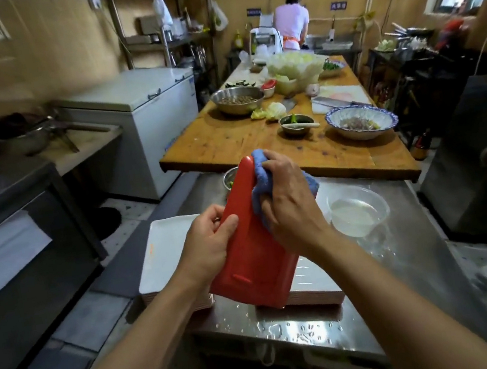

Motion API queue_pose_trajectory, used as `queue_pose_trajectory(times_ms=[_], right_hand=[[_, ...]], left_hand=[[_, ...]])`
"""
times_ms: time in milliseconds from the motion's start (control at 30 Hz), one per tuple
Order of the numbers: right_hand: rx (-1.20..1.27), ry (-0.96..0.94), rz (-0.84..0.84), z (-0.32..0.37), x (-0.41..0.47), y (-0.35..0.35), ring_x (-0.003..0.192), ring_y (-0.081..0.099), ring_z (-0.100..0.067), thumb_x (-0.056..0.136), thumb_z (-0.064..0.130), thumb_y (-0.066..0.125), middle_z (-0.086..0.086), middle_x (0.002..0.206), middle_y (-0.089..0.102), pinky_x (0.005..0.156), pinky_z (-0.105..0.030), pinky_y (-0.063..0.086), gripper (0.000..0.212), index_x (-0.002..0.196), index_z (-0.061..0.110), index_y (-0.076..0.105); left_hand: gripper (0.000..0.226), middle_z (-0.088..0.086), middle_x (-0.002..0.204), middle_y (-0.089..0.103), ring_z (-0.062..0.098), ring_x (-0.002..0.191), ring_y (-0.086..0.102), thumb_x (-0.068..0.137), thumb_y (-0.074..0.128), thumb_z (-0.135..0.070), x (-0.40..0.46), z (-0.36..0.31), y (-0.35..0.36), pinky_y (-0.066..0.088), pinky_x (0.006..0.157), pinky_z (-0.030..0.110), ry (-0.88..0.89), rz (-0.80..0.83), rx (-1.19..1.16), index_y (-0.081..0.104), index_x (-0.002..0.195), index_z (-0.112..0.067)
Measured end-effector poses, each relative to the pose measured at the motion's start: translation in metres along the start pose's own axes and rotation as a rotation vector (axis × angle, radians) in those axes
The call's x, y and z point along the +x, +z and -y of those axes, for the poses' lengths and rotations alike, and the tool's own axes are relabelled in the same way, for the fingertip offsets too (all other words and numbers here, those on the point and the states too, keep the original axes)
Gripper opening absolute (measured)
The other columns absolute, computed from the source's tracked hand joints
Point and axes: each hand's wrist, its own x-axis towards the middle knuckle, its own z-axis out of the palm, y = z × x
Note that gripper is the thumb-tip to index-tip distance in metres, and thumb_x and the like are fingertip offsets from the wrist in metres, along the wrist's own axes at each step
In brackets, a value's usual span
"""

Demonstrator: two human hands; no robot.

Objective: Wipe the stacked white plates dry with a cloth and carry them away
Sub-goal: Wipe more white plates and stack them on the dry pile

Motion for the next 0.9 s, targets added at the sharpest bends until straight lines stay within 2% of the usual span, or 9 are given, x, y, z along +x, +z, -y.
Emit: queue_pose_trajectory(times_ms=[100, 267, 333, 400, 467, 600, 733, 833, 900], right_hand=[[-0.036, 0.069, 0.102, 0.000, 0.008, 0.006, 0.088, 0.060, -0.023, 0.082, -0.008, 0.044, -0.017, 0.101, 0.057, 0.077, -0.043, 0.050, 0.029, 0.111, -0.005, 0.045], [0.188, 0.163, 0.137, -0.007, 0.006, -0.007, 0.050, 0.058, -0.026, 0.086, -0.010, 0.033, -0.007, 0.064, 0.057, 0.042, -0.035, 0.048, 0.021, 0.091, 0.004, 0.048], [0.138, 0.198, 0.051, -0.009, 0.002, -0.008, 0.060, 0.059, -0.019, 0.086, -0.012, 0.034, 0.003, 0.072, 0.055, 0.053, -0.035, 0.052, 0.034, 0.105, 0.013, 0.047], [0.023, 0.283, -0.005, -0.010, -0.004, -0.006, 0.076, 0.058, 0.000, 0.092, -0.005, 0.038, 0.007, 0.093, 0.048, 0.067, -0.015, 0.048, 0.030, 0.116, 0.013, 0.036], [0.018, 0.373, 0.012, -0.005, -0.015, 0.000, 0.074, 0.055, 0.011, 0.096, 0.005, 0.038, 0.001, 0.097, 0.046, 0.058, -0.005, 0.040, 0.018, 0.104, 0.017, 0.029], [0.012, 0.505, 0.071, -0.004, -0.044, 0.010, 0.080, 0.055, -0.008, 0.095, 0.012, 0.041, -0.004, 0.099, 0.050, 0.070, -0.029, 0.044, 0.019, 0.099, 0.021, 0.024], [0.187, 0.664, -0.004, -0.011, -0.042, 0.001, 0.080, 0.057, -0.009, 0.084, 0.001, 0.054, -0.006, 0.097, 0.054, 0.078, -0.028, 0.048, 0.036, 0.099, 0.016, 0.025], [0.142, 0.666, -0.037, -0.016, -0.033, -0.012, 0.071, 0.056, -0.011, 0.074, -0.002, 0.061, -0.005, 0.087, 0.050, 0.065, -0.015, 0.047, 0.043, 0.095, 0.014, 0.026], [0.048, 0.628, -0.025, -0.018, -0.029, -0.023, 0.068, 0.051, -0.013, 0.070, 0.001, 0.065, 0.000, 0.078, 0.044, 0.063, -0.023, 0.048, 0.048, 0.093, 0.016, 0.027]], left_hand=[[0.010, 0.003, 0.067, 0.068, 0.012, 0.059, 0.064, 0.095, 0.051, -0.011, -0.006, -0.006, -0.008, 0.055, 0.057, 0.026, -0.035, -0.011, -0.085, 0.056, 0.086, -0.012], [0.009, 0.006, 0.070, 0.070, 0.017, 0.062, 0.068, 0.095, 0.051, -0.015, -0.014, -0.010, -0.011, 0.057, 0.056, 0.029, -0.071, -0.082, -0.215, 0.056, 0.092, -0.008], [0.011, 0.007, 0.073, 0.071, 0.020, 0.065, 0.069, 0.095, 0.051, -0.017, -0.015, -0.011, -0.009, 0.058, 0.058, 0.034, -0.070, -0.088, -0.227, 0.057, 0.094, -0.008], [0.009, 0.007, 0.073, 0.071, 0.020, 0.065, 0.069, 0.095, 0.051, -0.016, -0.014, -0.011, -0.004, 0.059, 0.059, 0.035, -0.065, -0.116, -0.260, 0.057, 0.093, -0.009], [0.008, 0.007, 0.074, 0.071, 0.019, 0.065, 0.069, 0.095, 0.051, -0.015, -0.009, -0.012, 0.001, 0.058, 0.058, 0.034, -0.059, -0.174, -0.314, 0.057, 0.093, -0.010], [0.007, 0.003, 0.080, 0.072, 0.019, 0.071, 0.071, 0.095, 0.052, -0.020, 0.005, -0.012, 0.005, 0.056, 0.057, 0.031, -0.007, -0.270, -0.365, 0.056, 0.093, -0.015], [0.008, 0.000, 0.085, 0.070, 0.013, 0.072, 0.070, 0.098, 0.047, -0.023, 0.008, -0.002, 0.015, 0.055, 0.058, 0.026, 0.012, -0.287, -0.271, 0.053, 0.093, -0.020], [0.007, 0.000, 0.099, 0.066, 0.014, 0.089, 0.067, 0.099, 0.044, -0.025, 0.004, 0.007, 0.017, 0.053, 0.071, 0.027, -0.032, -0.187, -0.130, 0.050, 0.097, -0.026], [0.013, -0.003, 0.109, 0.063, 0.015, 0.102, 0.062, 0.094, 0.054, -0.027, 0.002, 0.006, 0.008, 0.051, 0.077, 0.028, -0.041, -0.070, -0.035, 0.049, 0.106, -0.030]])
